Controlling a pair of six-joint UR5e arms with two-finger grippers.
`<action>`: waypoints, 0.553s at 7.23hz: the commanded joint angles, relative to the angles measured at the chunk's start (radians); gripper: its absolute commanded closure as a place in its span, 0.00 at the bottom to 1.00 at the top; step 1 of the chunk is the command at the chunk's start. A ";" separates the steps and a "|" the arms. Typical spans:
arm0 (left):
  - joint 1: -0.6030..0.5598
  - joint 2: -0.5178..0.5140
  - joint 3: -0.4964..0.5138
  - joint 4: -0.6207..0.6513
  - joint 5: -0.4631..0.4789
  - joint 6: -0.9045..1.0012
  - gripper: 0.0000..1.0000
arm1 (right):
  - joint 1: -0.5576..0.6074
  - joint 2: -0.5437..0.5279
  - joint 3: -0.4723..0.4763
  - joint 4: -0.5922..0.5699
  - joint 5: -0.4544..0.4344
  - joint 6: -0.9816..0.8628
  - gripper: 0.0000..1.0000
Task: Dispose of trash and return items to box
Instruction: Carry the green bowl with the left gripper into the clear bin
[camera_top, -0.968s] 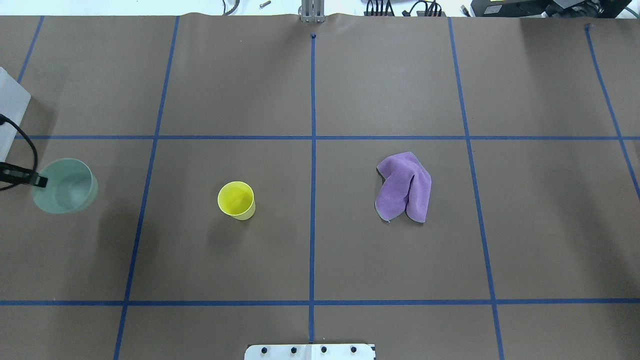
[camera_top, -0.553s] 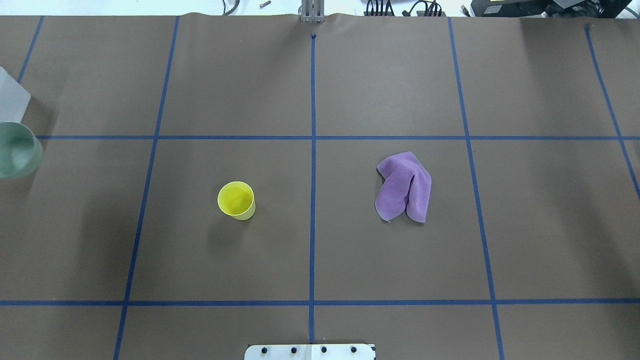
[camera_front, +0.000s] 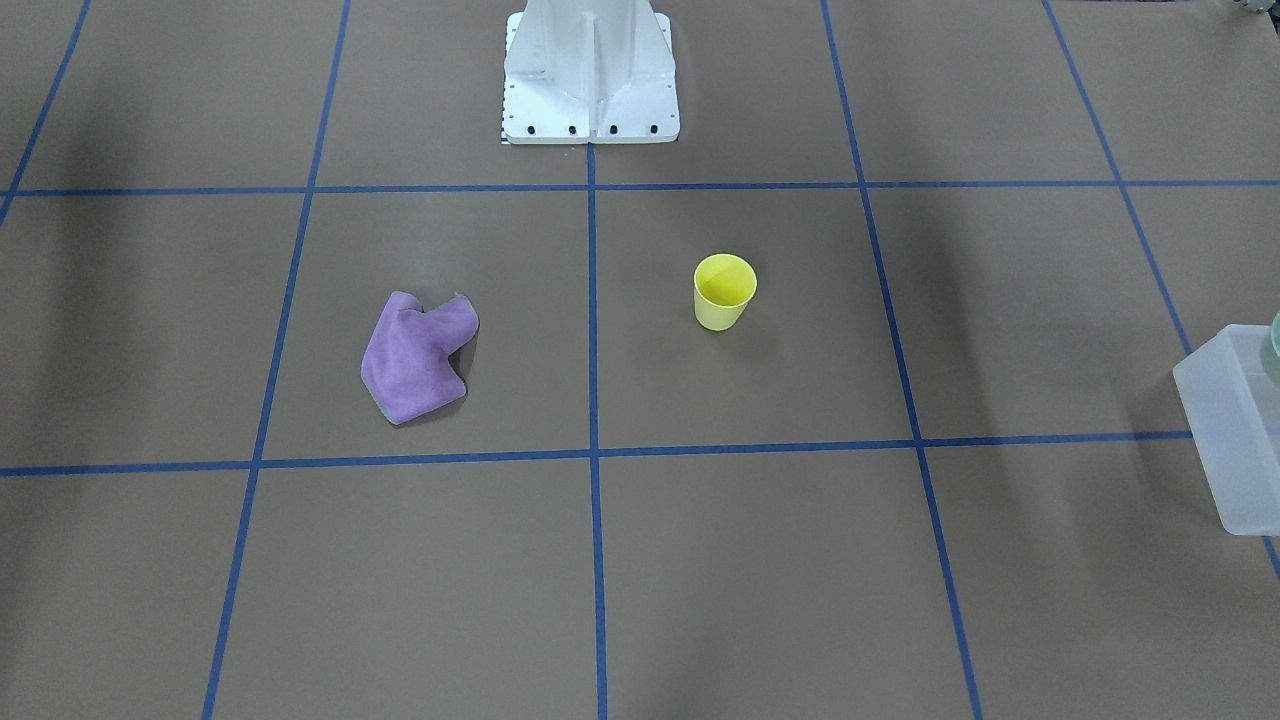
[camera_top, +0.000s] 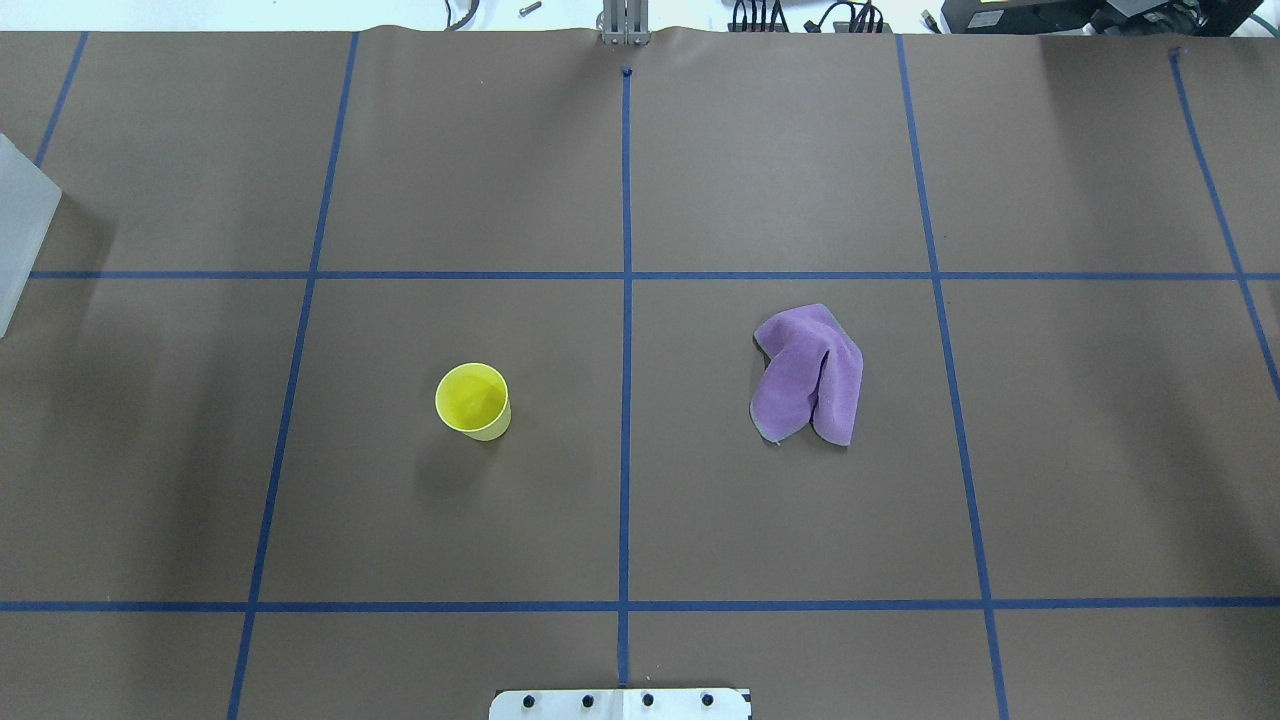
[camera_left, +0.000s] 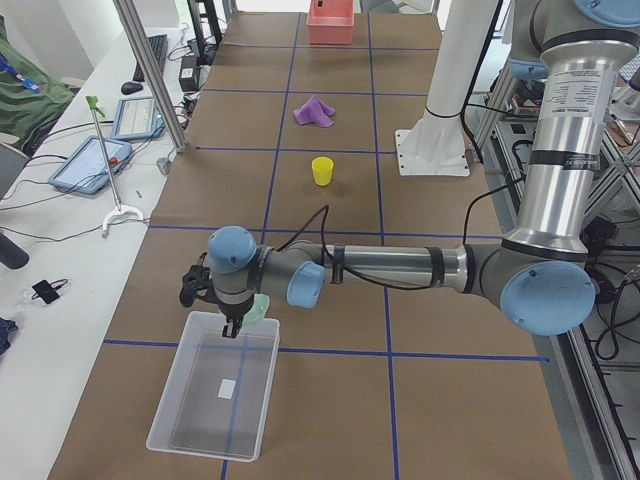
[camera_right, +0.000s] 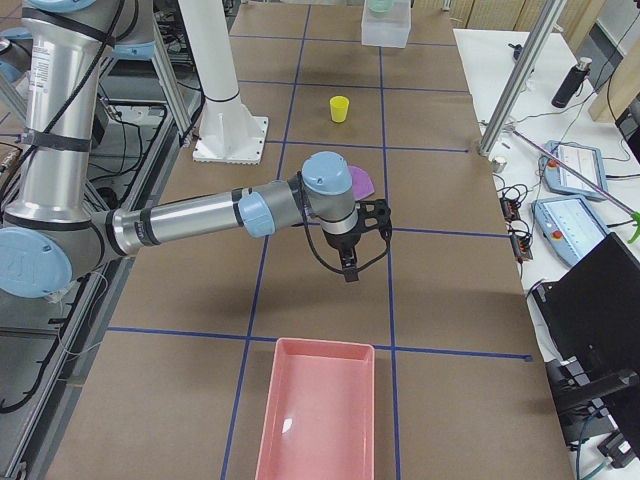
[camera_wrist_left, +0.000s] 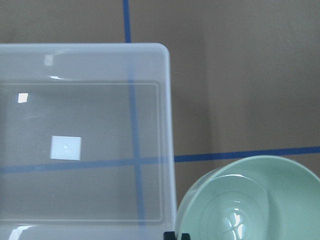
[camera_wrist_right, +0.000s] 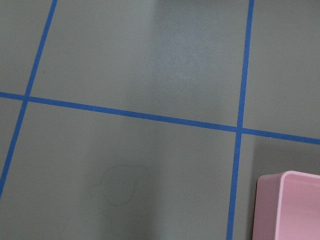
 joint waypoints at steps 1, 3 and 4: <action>-0.017 -0.084 0.271 -0.170 0.058 0.038 1.00 | -0.005 0.000 0.000 0.000 0.001 0.000 0.00; 0.029 -0.094 0.376 -0.348 0.166 -0.097 1.00 | -0.014 0.000 0.000 0.002 0.001 -0.001 0.00; 0.093 -0.094 0.421 -0.451 0.185 -0.190 1.00 | -0.017 0.001 0.000 0.002 0.001 0.000 0.00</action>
